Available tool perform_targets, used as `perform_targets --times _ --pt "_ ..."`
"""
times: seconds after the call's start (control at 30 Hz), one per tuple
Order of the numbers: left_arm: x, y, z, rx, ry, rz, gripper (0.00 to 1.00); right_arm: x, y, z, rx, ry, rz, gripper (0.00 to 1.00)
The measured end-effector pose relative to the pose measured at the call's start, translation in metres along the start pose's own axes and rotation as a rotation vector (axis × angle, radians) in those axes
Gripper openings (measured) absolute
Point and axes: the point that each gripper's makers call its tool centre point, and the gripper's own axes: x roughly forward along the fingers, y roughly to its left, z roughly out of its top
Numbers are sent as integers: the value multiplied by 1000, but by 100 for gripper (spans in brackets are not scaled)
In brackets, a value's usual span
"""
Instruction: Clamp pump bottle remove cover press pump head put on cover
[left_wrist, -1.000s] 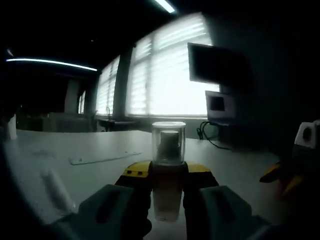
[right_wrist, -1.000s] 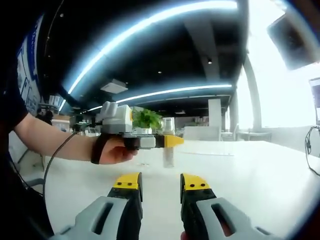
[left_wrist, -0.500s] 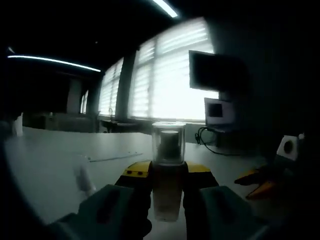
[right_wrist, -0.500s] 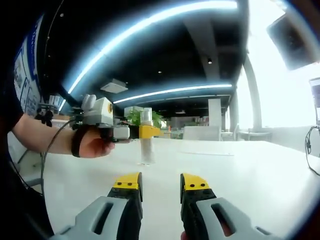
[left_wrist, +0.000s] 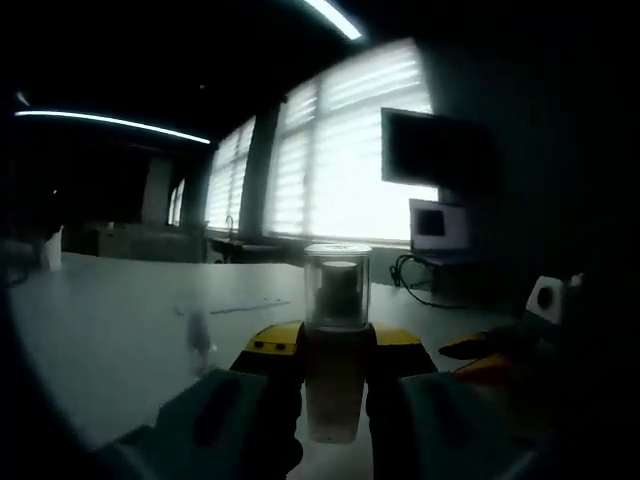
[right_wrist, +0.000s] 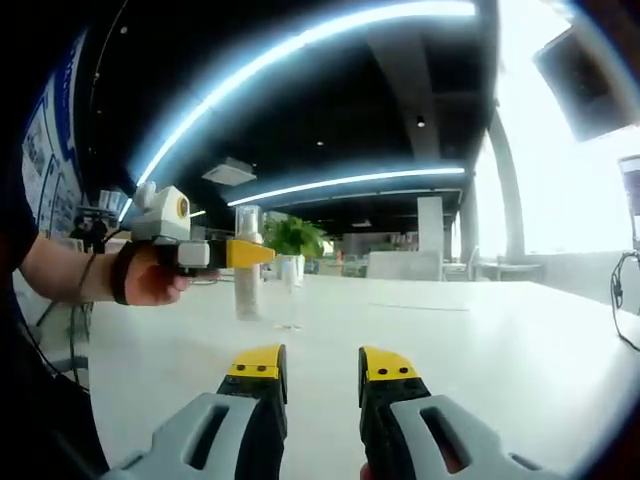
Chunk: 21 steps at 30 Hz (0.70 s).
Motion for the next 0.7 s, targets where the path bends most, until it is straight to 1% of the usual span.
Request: perform_targets --times 0.07,0.23,0.3,0.37,0.43,0.53,0.63,0.7 --pt "-6 -1 -1 23 4 3 14 0 0 0 -1 1 -1 23" --pt "-20 -4 -3 33 10 10 14 0 0 0 -3 2 -2 23" --pt "-25 -2 -4 29 9 8 14 1 0 -1 -7 4 -2 23" --pt "-30 -1 -4 -3 6 11 14 1 0 -1 -10 7 -2 23" --pt "-33 -2 -5 -1 5 17 14 1 0 -1 -13 9 -3 23" --pt "-39 -2 -9 12 16 25 14 1 0 -2 -13 10 -4 23" --pt "-47 -1 -14 24 26 11 14 1 0 -2 -16 10 -3 22" --pt "-51 -6 -16 43 28 15 14 1 0 -2 -19 9 -4 21"
